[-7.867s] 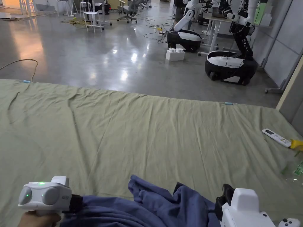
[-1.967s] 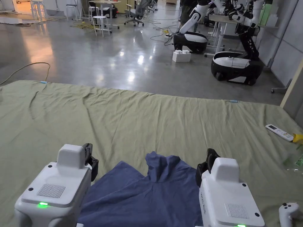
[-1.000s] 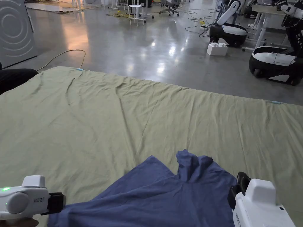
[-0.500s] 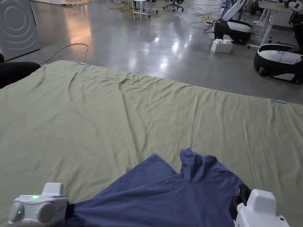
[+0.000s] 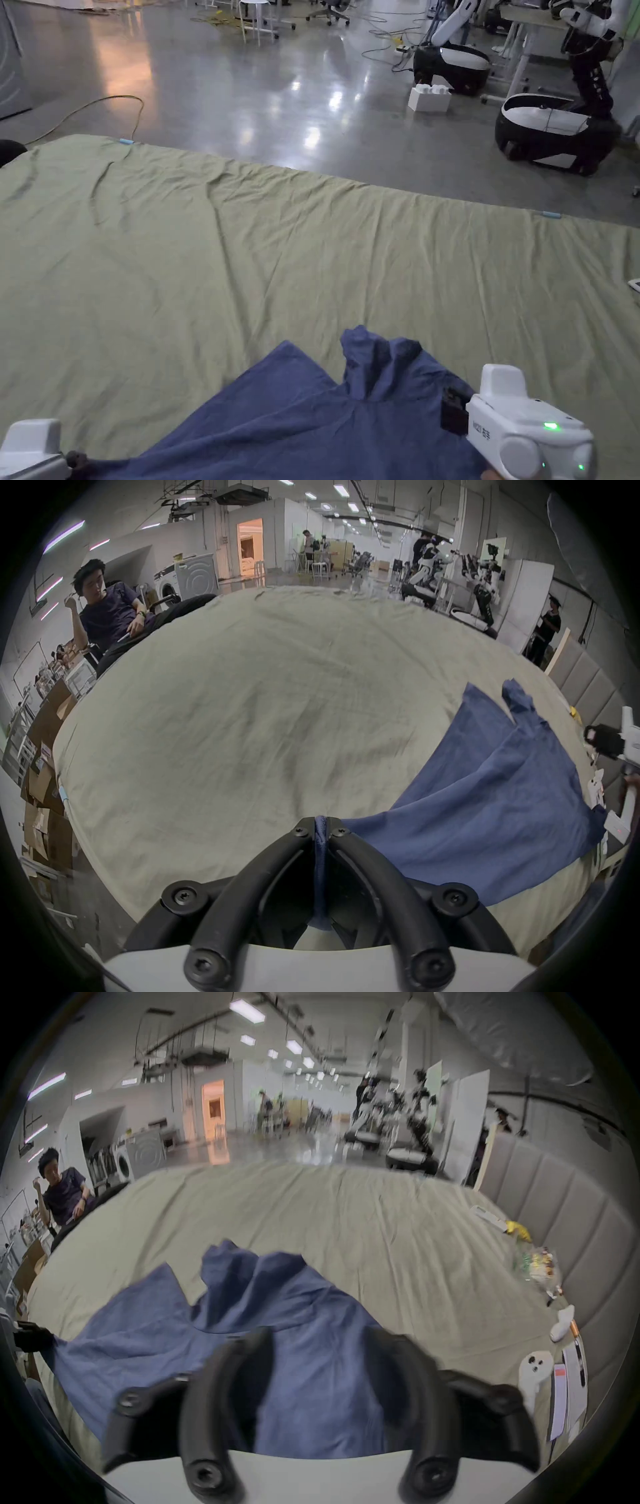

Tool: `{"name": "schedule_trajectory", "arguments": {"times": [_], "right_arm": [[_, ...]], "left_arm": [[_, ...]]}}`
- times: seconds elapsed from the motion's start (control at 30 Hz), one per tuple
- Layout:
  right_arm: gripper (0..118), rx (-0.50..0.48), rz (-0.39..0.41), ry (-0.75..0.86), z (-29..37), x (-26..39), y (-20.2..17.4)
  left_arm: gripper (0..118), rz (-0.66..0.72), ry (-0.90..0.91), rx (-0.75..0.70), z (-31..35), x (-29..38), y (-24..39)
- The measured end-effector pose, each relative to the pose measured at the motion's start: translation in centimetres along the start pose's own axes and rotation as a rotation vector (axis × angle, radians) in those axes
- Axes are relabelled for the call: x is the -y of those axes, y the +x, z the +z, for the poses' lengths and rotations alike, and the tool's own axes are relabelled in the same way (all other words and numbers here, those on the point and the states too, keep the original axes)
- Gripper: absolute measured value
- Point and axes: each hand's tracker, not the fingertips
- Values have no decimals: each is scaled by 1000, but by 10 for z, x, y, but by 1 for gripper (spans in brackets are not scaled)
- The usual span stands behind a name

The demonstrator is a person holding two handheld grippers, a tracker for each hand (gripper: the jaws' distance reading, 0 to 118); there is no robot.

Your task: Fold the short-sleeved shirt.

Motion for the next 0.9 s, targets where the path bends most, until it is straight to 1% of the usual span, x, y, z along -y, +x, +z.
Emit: {"name": "schedule_trajectory", "arguments": {"times": [0.1,0.17,0.2,0.27,0.33,0.47,0.57,0.6,0.67,0.73,0.77,0.8,0.9], "right_arm": [[72,8,60,-72,-42,-20,11],[77,24,106,-90,-64,-31,14],[82,29,123,-105,-75,-36,14],[89,9,139,-123,-96,-44,15],[90,-21,167,-181,-118,-49,13],[90,-73,155,-247,-153,-50,11],[84,-98,142,-283,-160,-49,6],[82,-91,137,-273,-158,-49,4],[71,-95,141,-262,-156,-49,2],[47,-96,160,-241,-152,-47,-1],[28,-96,165,-231,-149,-47,-3],[5,-91,173,-215,-146,-47,-4],[5,-85,170,-204,-134,-45,-8]], "left_arm": [[5,15,28,-3,4,-3,1],[5,32,37,-5,4,-4,0],[5,41,36,-2,4,-4,-1],[5,49,38,-6,4,-5,2],[5,51,34,-9,1,-6,3],[5,49,26,-12,-6,-6,2],[5,39,22,-15,-9,-4,0],[5,37,19,-17,-10,-4,0],[5,32,20,-24,-8,-3,3],[5,30,20,-26,-9,-3,3],[5,29,21,-26,-10,-2,3],[5,28,21,-27,-11,-2,4],[5,32,33,-22,-11,-2,7]]}}
